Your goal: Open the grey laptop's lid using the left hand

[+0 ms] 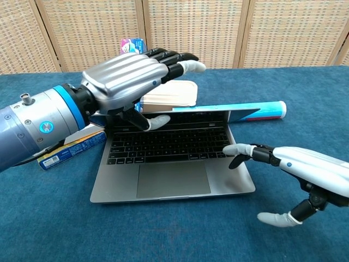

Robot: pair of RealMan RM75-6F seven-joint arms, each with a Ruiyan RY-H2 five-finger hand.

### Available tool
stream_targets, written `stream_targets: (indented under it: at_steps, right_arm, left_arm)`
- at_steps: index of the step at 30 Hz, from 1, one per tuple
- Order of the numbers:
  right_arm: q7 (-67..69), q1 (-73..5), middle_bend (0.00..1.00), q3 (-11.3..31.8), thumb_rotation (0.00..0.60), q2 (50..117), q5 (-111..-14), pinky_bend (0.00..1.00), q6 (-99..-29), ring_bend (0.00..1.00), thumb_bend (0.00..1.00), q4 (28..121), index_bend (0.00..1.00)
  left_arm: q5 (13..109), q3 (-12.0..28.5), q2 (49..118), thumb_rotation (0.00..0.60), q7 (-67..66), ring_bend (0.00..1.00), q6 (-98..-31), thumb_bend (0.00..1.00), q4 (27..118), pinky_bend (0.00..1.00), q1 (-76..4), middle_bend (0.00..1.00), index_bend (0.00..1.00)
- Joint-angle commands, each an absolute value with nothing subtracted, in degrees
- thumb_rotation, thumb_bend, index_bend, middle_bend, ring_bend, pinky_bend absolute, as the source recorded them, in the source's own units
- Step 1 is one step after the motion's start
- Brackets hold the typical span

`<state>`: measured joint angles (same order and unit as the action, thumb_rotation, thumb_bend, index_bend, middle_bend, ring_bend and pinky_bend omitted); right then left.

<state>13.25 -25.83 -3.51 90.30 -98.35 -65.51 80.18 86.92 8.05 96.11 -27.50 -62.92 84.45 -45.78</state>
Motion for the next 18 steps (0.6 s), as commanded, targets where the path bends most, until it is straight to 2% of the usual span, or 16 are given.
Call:
stream_targets:
  at_steps: [1, 18]
  right_arm:
    - [14.62, -25.71, 0.21, -3.85, 0.600, 91.31, -98.49, 0.11, -66.54, 0.02, 0.31, 78.83, 0.00]
    - [19.11, -23.82, 0.21, -5.52, 0.600, 94.75, -98.32, 0.11, -70.41, 0.02, 0.31, 72.99, 0.00]
  left_arm:
    - [86.53, 8.20, 95.98, 0.600, -27.45, 0.00, -63.04, 0.42, 84.39, 0.00, -45.63, 0.00, 0.00]
    - [85.29, 8.33, 95.41, 0.600, -28.54, 0.00, -63.00, 0.42, 83.40, 0.00, -45.48, 0.00, 0.00]
